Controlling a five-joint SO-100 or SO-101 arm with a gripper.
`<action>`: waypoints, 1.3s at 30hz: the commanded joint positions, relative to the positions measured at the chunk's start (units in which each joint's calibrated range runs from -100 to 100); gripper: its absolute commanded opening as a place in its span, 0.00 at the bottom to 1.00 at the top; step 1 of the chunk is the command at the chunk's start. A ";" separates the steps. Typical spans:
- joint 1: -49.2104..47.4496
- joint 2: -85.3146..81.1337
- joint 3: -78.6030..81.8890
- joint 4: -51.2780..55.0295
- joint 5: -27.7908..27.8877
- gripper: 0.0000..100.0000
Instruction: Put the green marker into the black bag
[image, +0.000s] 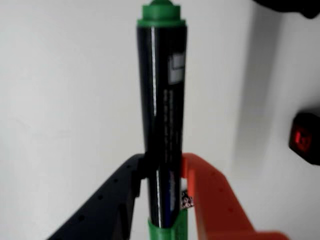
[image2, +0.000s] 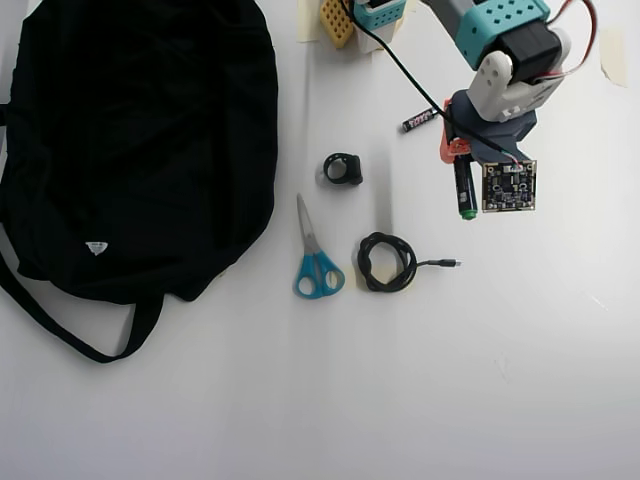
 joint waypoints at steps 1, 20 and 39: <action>3.66 -6.27 -1.21 1.96 0.79 0.02; 52.80 -14.24 3.64 -5.62 7.60 0.02; 75.61 5.02 8.40 -35.34 6.03 0.28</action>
